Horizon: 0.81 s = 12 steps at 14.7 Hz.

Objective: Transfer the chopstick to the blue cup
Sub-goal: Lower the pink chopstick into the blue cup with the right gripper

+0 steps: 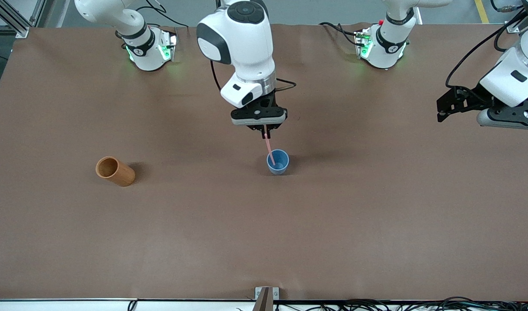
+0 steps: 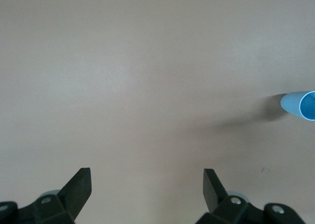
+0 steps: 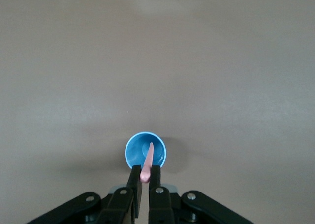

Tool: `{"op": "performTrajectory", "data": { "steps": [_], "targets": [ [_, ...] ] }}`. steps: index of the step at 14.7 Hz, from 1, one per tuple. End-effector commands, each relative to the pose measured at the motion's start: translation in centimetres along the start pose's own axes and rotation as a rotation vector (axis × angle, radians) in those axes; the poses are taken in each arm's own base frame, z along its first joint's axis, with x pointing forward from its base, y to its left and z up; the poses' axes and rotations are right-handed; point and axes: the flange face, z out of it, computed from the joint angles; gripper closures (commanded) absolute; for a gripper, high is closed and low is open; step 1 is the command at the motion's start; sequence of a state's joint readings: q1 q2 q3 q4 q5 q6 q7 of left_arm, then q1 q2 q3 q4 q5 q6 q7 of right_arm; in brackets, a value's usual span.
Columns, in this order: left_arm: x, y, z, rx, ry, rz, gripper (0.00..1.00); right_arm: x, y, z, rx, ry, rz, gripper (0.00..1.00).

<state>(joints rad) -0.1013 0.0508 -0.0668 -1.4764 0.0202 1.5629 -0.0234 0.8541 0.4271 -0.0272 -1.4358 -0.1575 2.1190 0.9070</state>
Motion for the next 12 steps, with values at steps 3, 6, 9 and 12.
{"op": "performTrajectory", "data": {
  "steps": [3, 6, 9, 12],
  "targets": [
    [0.3, -0.3, -0.2, -0.017, -0.012, -0.002, 0.0, -1.4, -1.1, 2.5, -0.017, -0.018, -0.007, 0.92],
    [0.3, -0.4, -0.5, -0.02, -0.006, -0.005, 0.0, -1.4, -1.2, 2.9, -0.01, -0.012, -0.007, 0.64],
    [0.3, -0.4, -1.1, -0.024, 0.004, -0.006, 0.0, -0.9, -0.7, 3.1, -0.018, -0.011, -0.006, 0.28],
    [0.0, 0.0, -1.0, -0.052, -0.02, -0.008, 0.0, 1.7, 1.7, 1.0, -0.014, 0.012, 0.031, 0.02]
  ]
}}
